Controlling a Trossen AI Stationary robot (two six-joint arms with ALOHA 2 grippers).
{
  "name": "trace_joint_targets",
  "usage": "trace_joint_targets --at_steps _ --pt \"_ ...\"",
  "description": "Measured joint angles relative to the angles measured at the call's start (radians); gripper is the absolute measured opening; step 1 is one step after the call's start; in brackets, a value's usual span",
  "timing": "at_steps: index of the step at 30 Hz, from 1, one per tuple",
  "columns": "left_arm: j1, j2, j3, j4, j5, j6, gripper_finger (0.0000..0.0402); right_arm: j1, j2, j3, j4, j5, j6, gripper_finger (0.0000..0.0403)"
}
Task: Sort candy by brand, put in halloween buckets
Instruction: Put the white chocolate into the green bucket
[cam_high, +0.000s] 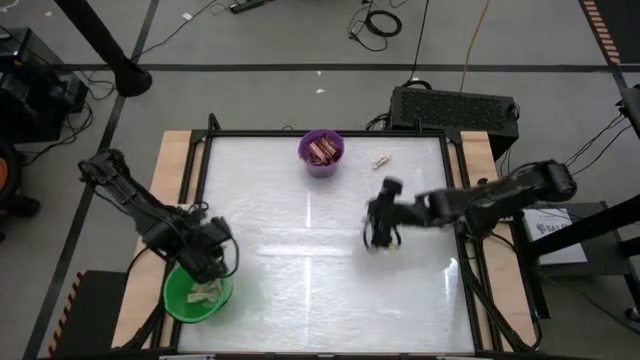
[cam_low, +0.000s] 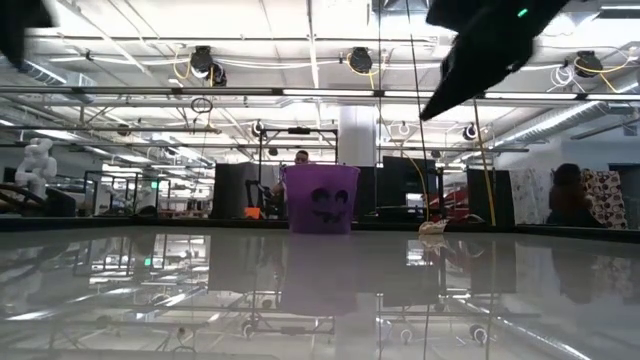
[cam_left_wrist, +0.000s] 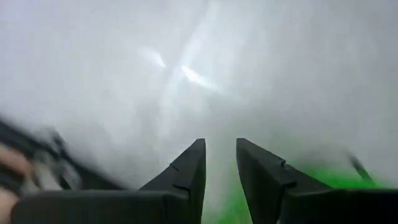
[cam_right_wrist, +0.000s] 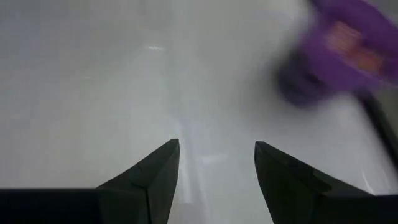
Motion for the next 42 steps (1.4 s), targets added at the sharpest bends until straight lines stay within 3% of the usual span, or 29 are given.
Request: trace_joint_targets --at_steps 4,6,8,13,16,19,23,26,29,38,42 --pt "0.098 -0.001 -0.010 0.028 -0.244 0.178 0.0098 -0.218 -0.042 0.010 -0.139 -0.001 0.068 0.0201" --pt "0.159 -0.001 -0.040 0.120 -0.292 0.308 0.0098 -0.348 -0.039 0.009 -0.217 -0.052 0.079 0.0201" --pt "0.230 -0.005 -0.095 0.287 -0.270 0.464 0.0098 -0.475 -0.016 0.009 -0.264 -0.085 0.090 0.0201" --pt "0.391 -0.005 -0.269 0.766 -0.065 0.814 0.0098 -0.729 0.066 0.008 -0.244 -0.167 0.089 0.0201" --pt "0.462 -0.005 -0.377 1.048 -0.055 0.998 0.0098 -0.843 0.123 0.008 -0.169 -0.243 0.157 0.0201" --pt "0.516 -0.005 -0.515 1.434 -0.065 1.160 0.0098 -0.927 0.172 0.008 -0.076 -0.259 0.236 0.0201" --pt "0.558 0.019 -0.684 1.940 -0.040 1.215 0.0098 -0.999 0.223 0.008 -0.020 -0.267 0.284 0.0197" --pt "0.561 0.038 -0.756 2.154 -0.040 1.216 0.0098 -1.043 0.254 0.008 -0.005 -0.267 0.320 0.0191" --pt "0.559 0.061 -0.783 2.210 -0.035 1.243 0.0098 -1.082 0.280 0.008 0.002 -0.272 0.388 0.0183" --pt "0.560 0.128 -0.783 2.268 -0.052 1.347 0.0098 -1.119 0.389 0.008 0.152 -0.488 0.463 0.0178" --pt "0.563 0.127 -0.782 2.281 -0.054 1.397 0.0098 -1.119 0.417 0.008 0.163 -0.527 0.490 0.0178"
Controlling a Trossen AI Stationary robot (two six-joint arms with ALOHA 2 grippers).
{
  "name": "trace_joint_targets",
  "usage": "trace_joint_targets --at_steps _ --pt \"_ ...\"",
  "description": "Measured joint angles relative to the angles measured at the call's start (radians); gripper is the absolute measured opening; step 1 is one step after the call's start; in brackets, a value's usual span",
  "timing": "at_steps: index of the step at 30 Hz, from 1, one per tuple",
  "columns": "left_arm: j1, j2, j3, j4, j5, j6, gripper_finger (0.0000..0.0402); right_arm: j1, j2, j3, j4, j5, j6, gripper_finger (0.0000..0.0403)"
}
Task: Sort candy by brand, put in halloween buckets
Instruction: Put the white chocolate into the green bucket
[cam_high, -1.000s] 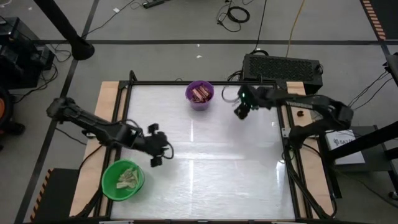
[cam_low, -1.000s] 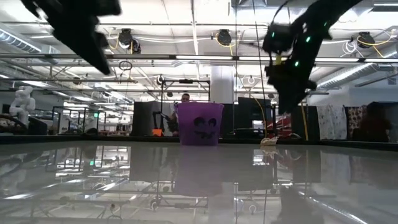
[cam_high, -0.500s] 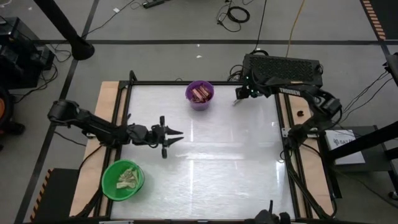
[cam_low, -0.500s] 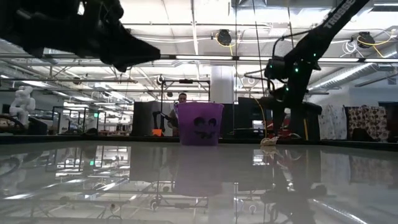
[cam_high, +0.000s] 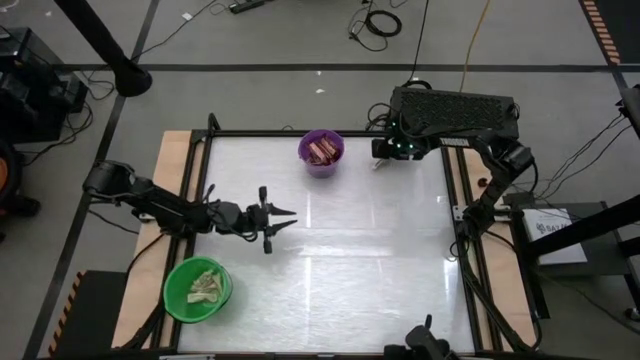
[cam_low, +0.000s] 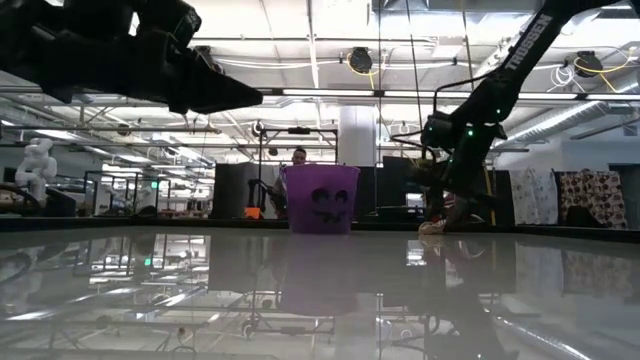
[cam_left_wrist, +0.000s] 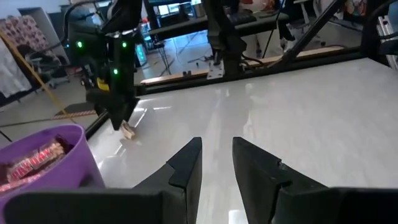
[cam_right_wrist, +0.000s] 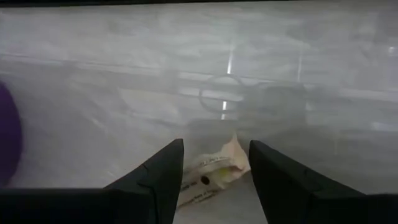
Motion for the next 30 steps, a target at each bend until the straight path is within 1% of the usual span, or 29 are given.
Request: trace_joint_targets --at_steps 7,10,13,15,17,21,22,24,28,30 --pt "0.018 0.000 0.000 0.001 -0.001 0.000 0.0098 0.010 0.001 0.000 -0.013 0.007 0.013 0.0177" --pt "0.019 0.000 0.000 0.000 -0.001 -0.004 0.0098 0.015 0.001 0.000 -0.008 0.015 0.012 0.0168" --pt "0.018 0.000 0.000 -0.001 0.002 -0.025 0.0098 0.017 0.001 0.000 0.002 0.012 0.011 0.0145" --pt "0.018 0.000 0.000 -0.003 0.002 -0.025 0.0098 0.017 0.001 0.000 0.000 0.005 -0.003 0.0121" --pt "0.018 0.000 0.000 -0.004 0.003 -0.025 0.0098 0.016 0.001 0.000 0.001 0.004 -0.028 0.0092" --pt "0.018 0.000 0.000 -0.006 0.005 -0.026 0.0098 0.006 0.001 0.000 0.004 0.003 -0.079 0.0019" --pt "0.018 0.000 0.000 -0.008 0.005 -0.026 0.0098 0.006 0.001 0.002 0.003 0.003 -0.092 0.0011" --pt "0.018 0.000 0.000 -0.011 0.006 -0.026 0.0098 0.006 0.001 0.010 -0.001 -0.003 -0.096 0.0010" --pt "0.018 0.000 0.000 -0.014 0.006 -0.026 0.0098 0.011 -0.012 0.050 -0.003 -0.081 -0.130 0.0004" --pt "0.018 0.000 0.000 -0.023 -0.001 -0.023 0.0098 0.025 -0.036 0.073 -0.003 -0.103 -0.142 0.0003"
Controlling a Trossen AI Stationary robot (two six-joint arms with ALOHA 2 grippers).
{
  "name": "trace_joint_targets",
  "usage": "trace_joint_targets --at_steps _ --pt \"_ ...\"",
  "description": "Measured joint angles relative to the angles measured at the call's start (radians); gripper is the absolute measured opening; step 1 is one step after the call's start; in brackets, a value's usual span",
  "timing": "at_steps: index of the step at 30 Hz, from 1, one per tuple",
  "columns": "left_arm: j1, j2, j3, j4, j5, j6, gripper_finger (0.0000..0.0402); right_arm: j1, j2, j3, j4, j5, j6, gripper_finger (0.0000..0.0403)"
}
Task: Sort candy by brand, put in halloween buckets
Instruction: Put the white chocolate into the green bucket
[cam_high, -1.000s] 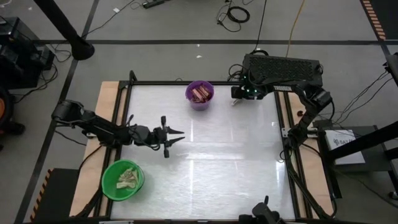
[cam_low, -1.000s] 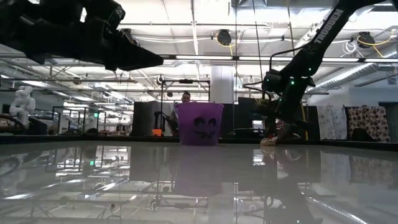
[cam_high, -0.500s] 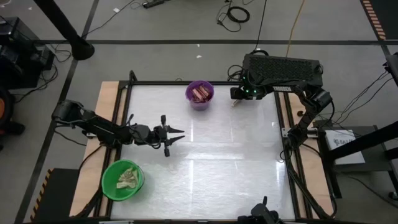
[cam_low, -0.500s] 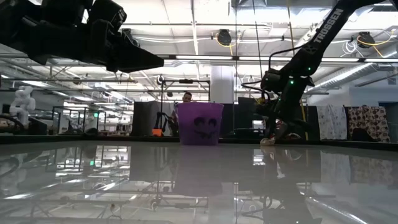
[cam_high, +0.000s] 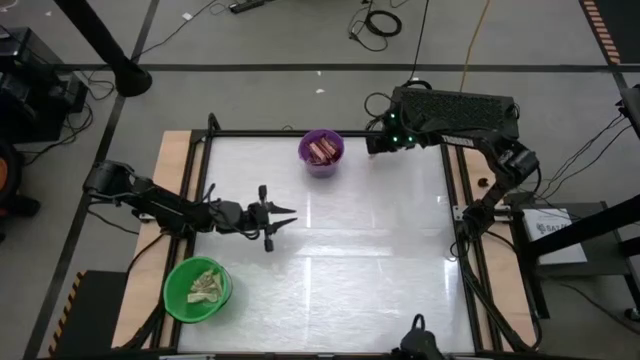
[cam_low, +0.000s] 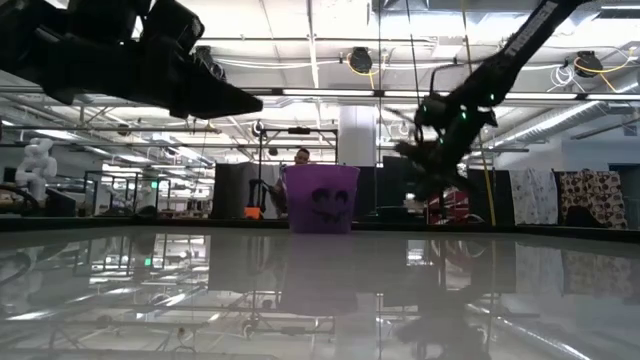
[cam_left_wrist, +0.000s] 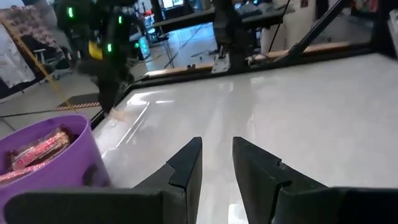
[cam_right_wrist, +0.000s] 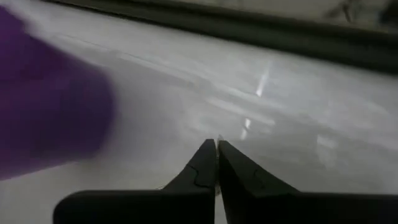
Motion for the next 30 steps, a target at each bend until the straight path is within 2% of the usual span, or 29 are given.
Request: trace_joint_targets --at_steps 6,10,14,16,19,21,25,28,30 --pt "-0.003 -0.001 0.000 -0.048 -0.140 -0.001 0.0098 0.117 -0.123 0.028 0.006 -0.025 -0.052 0.0002" --pt "-0.024 -0.049 0.000 -0.137 -0.148 0.005 0.0098 0.280 -0.189 0.028 0.038 -0.024 -0.079 0.0001" --pt "-0.054 -0.162 0.000 -0.307 -0.237 -0.004 0.0098 0.474 -0.208 0.028 0.165 -0.015 -0.099 0.0001" --pt "-0.074 -0.231 0.000 -0.408 -0.260 -0.017 0.0098 0.573 -0.205 0.028 0.241 0.032 -0.120 0.0001" --pt "-0.094 -0.327 0.000 -0.540 -0.281 -0.032 0.0098 0.705 -0.172 0.028 0.384 0.126 -0.159 0.0000" --pt "-0.103 -0.378 0.000 -0.609 -0.337 -0.057 0.0098 0.779 -0.133 0.028 0.508 0.165 -0.195 0.0000" --pt "-0.103 -0.442 0.000 -0.715 -0.499 -0.155 0.0098 0.889 -0.010 0.028 0.847 0.182 -0.282 0.0000" --pt "-0.102 -0.454 0.000 -0.790 -0.551 -0.199 0.0098 0.945 0.121 0.051 1.100 0.181 -0.330 0.0000" --pt "-0.100 -0.454 0.000 -0.829 -0.562 -0.215 0.0098 0.973 0.211 0.104 1.183 0.183 -0.355 0.0000"
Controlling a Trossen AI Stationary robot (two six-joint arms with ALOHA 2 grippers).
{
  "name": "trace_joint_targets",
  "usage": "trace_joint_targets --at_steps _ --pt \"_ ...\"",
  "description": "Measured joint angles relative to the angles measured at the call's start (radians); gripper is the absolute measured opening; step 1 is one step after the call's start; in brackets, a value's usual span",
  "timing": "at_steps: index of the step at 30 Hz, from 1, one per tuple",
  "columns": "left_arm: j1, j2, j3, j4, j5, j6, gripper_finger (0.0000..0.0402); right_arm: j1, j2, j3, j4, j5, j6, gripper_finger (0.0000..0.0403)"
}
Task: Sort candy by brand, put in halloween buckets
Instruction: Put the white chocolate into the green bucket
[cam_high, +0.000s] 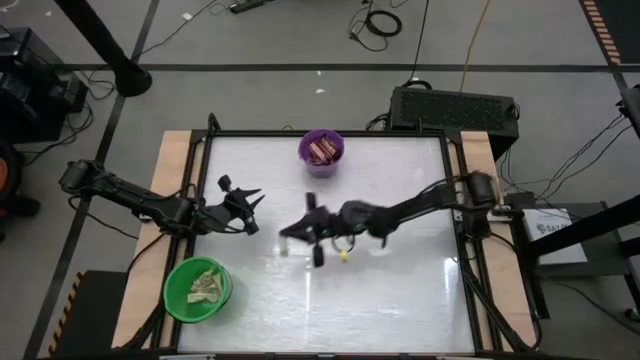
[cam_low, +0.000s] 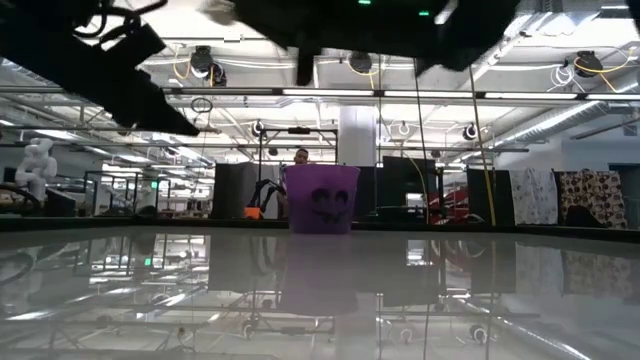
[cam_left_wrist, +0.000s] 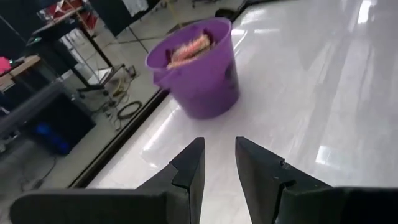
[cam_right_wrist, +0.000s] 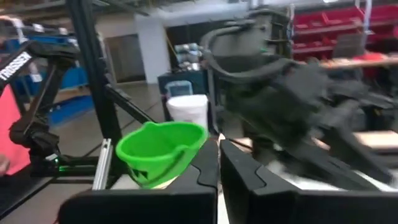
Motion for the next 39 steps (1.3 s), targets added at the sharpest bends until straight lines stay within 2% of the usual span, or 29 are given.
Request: trace_joint_targets --at_steps 5,8,19,27,30,34,39 --pt "0.000 0.001 0.000 -0.036 0.000 -0.024 0.0098 0.054 0.225 0.248 0.011 -0.008 -0.048 0.0000" --pt "0.000 0.001 0.000 -0.053 -0.011 -0.027 0.0098 0.079 0.345 0.413 0.002 -0.055 -0.085 0.0000" --pt "0.000 0.001 0.000 -0.057 -0.026 -0.028 0.0098 0.109 0.659 0.956 -0.164 -0.125 -0.096 0.0000" --pt "0.000 0.001 0.000 -0.061 -0.025 -0.031 0.0098 0.107 0.897 1.282 -0.178 -0.123 -0.089 0.0000" --pt "0.000 0.001 0.000 -0.061 -0.024 -0.031 0.0098 0.108 0.917 1.282 -0.106 -0.063 -0.091 0.0000" --pt "0.002 0.002 0.000 -0.060 -0.022 -0.031 0.0098 0.109 0.918 1.281 -0.128 0.052 -0.095 0.0000" --pt "0.001 0.002 0.000 -0.070 -0.029 -0.048 0.0098 0.106 0.921 1.281 -0.140 0.060 -0.096 0.0002"
